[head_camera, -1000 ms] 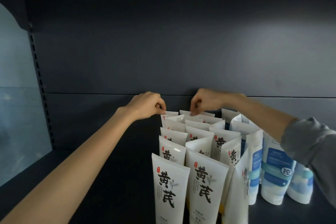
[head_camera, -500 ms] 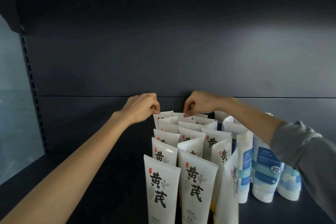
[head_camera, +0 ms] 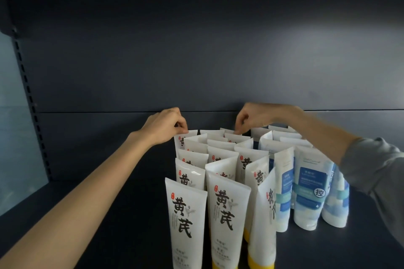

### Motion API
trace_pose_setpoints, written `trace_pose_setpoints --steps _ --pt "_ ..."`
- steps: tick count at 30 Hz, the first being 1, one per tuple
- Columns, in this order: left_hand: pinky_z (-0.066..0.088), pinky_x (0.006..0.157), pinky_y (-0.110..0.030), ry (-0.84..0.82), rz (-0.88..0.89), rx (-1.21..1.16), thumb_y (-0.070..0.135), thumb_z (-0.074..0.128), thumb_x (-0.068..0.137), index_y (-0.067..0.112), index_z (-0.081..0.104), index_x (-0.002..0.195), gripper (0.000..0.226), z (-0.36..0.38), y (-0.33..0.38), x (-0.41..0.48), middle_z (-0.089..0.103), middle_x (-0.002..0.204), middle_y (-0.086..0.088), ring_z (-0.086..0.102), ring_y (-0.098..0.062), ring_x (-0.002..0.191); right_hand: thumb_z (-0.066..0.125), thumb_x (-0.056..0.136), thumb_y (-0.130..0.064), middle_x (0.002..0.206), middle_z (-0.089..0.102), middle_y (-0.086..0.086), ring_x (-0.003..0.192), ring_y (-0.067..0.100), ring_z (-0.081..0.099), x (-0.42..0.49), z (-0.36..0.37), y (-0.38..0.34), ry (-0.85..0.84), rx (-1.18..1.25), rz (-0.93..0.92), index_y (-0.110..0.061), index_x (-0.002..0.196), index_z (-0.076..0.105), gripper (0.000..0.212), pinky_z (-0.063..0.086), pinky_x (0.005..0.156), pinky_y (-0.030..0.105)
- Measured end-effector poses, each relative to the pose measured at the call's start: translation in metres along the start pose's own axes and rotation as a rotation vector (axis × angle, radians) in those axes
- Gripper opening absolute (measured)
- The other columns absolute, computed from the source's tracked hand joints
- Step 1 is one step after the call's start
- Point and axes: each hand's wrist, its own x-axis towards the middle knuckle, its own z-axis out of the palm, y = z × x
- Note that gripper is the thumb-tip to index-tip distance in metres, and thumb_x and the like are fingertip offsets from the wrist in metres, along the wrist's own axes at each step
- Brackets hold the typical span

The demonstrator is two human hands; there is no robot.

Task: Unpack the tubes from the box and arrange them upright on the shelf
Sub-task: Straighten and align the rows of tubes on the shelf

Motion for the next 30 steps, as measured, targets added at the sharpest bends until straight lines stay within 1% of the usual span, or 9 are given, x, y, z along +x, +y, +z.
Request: trace_pose_setpoints --steps 3,6,9,11,13,19,22,27,30 --pt "0.041 0.075 -0.033 0.028 -0.030 -0.060 0.031 0.065 0.087 0.024 0.070 0.087 0.009 0.003 0.000 -0.001 0.051 0.093 0.011 0.051 -0.010 0.089 0.067 0.086 -0.028 0.079 0.065 -0.016 0.071 0.004 0.055 0.000 0.007 0.001 0.029 -0.016 -0.005 -0.027 0.079 0.071 0.008 0.038 0.065 0.015" --pt "0.039 0.075 -0.033 0.061 -0.045 -0.088 0.031 0.066 0.087 0.024 0.070 0.086 0.008 0.007 0.001 -0.003 0.051 0.094 0.012 0.050 -0.009 0.088 0.067 0.087 -0.024 0.074 0.059 -0.017 0.068 0.003 0.052 0.000 0.012 0.001 0.069 -0.047 -0.011 -0.023 0.078 0.069 0.009 0.035 0.060 0.013" --pt "0.037 0.073 -0.031 0.084 -0.050 -0.087 0.030 0.065 0.087 0.024 0.070 0.089 0.008 0.010 0.002 -0.004 0.052 0.097 0.012 0.049 -0.008 0.089 0.067 0.087 -0.023 0.083 0.062 -0.008 0.076 0.009 0.056 -0.001 0.011 0.004 0.083 -0.076 -0.002 -0.014 0.085 0.072 0.010 0.036 0.063 0.015" --pt "0.037 0.074 -0.030 0.090 -0.058 -0.095 0.029 0.065 0.088 0.023 0.071 0.091 0.009 0.010 0.003 -0.004 0.052 0.097 0.011 0.049 -0.008 0.089 0.067 0.087 -0.022 0.086 0.063 -0.005 0.084 0.015 0.060 -0.003 0.009 0.006 0.087 -0.072 0.008 -0.012 0.087 0.072 0.011 0.038 0.068 0.018" --pt "0.038 0.074 -0.030 0.092 -0.068 -0.109 0.030 0.065 0.088 0.024 0.071 0.091 0.009 0.010 0.003 -0.004 0.052 0.097 0.012 0.049 -0.007 0.089 0.067 0.087 -0.020 0.087 0.064 -0.002 0.087 0.018 0.060 -0.004 0.009 0.007 0.086 -0.070 0.012 -0.010 0.088 0.072 0.012 0.038 0.069 0.018" --pt "0.036 0.075 -0.029 0.085 -0.067 -0.135 0.031 0.064 0.088 0.023 0.071 0.093 0.012 0.012 0.007 -0.003 0.051 0.097 0.012 0.048 -0.007 0.090 0.067 0.087 -0.019 0.086 0.063 -0.003 0.084 0.016 0.059 -0.005 0.010 0.007 0.099 -0.054 0.027 -0.011 0.089 0.072 0.010 0.038 0.068 0.017" --pt "0.036 0.075 -0.029 0.071 -0.058 -0.124 0.030 0.064 0.088 0.023 0.071 0.094 0.012 0.012 0.010 -0.002 0.051 0.097 0.011 0.048 -0.007 0.089 0.068 0.086 -0.021 0.080 0.062 -0.007 0.075 0.009 0.055 -0.008 0.009 0.007 0.103 -0.043 0.036 -0.012 0.089 0.073 0.011 0.035 0.061 0.013" --pt "0.035 0.074 -0.030 0.068 -0.035 -0.069 0.029 0.063 0.089 0.023 0.071 0.094 0.011 0.008 0.010 -0.001 0.050 0.095 0.012 0.048 -0.008 0.089 0.068 0.086 -0.021 0.081 0.062 -0.008 0.076 0.008 0.054 -0.009 0.010 0.009 0.123 -0.018 0.045 -0.011 0.090 0.073 0.012 0.036 0.061 0.014" --pt "0.035 0.075 -0.030 0.078 -0.024 -0.053 0.028 0.062 0.089 0.022 0.071 0.096 0.013 0.009 0.010 -0.002 0.050 0.097 0.011 0.049 -0.008 0.090 0.068 0.086 -0.019 0.082 0.062 -0.006 0.073 0.005 0.053 -0.009 0.011 0.009 0.126 -0.001 0.040 -0.009 0.091 0.073 0.012 0.035 0.061 0.013"
